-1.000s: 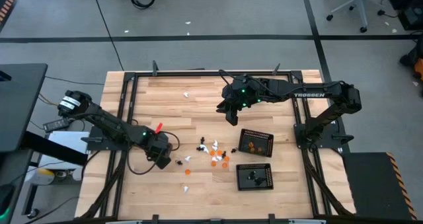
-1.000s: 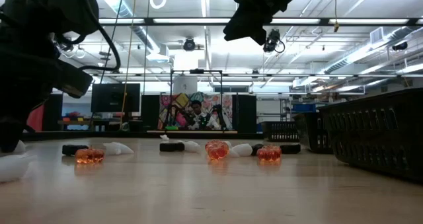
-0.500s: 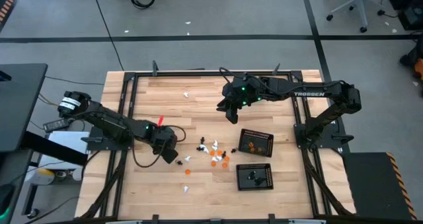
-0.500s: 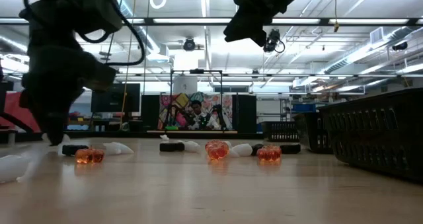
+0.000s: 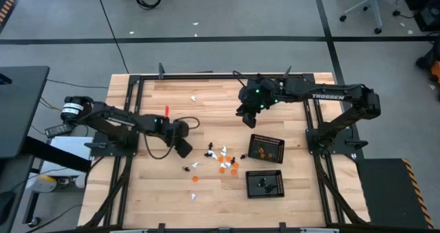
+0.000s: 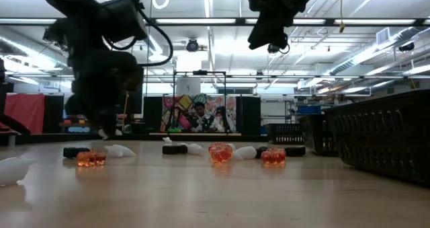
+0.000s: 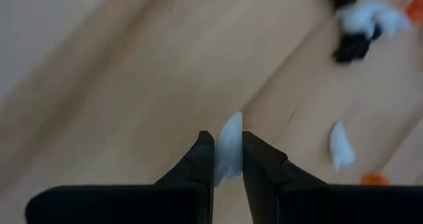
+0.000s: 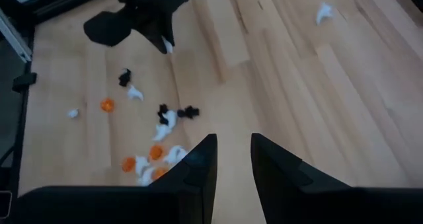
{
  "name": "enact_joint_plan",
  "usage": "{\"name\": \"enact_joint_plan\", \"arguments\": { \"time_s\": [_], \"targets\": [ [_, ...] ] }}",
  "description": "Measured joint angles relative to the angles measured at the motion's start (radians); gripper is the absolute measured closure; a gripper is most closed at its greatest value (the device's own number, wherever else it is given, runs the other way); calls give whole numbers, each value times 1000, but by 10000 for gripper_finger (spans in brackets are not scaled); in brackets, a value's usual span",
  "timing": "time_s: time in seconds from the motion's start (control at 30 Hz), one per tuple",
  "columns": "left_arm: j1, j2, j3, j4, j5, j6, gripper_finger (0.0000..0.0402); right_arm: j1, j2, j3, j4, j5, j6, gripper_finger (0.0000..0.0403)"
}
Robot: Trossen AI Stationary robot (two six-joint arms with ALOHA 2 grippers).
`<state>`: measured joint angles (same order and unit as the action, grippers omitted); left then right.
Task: Sort Halloween decoration
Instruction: Put the white ghost toy into the top black bin
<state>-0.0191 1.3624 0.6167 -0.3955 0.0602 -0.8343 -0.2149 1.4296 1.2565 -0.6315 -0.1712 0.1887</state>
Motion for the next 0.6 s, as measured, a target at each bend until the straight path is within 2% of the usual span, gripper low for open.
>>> {"name": "enact_joint_plan", "arguments": {
  "time_s": [0.27,0.4,0.6],
  "targets": [
    [114,0,0,114,16,91,346,-16,-78,0,-98,102,2,305],
    [167,0,0,186,16,121,346,-26,-101,0,-170,112,3,305],
    [257,39,9,384,18,123,344,-30,-110,0,-216,103,-8,305]
  ]
}}
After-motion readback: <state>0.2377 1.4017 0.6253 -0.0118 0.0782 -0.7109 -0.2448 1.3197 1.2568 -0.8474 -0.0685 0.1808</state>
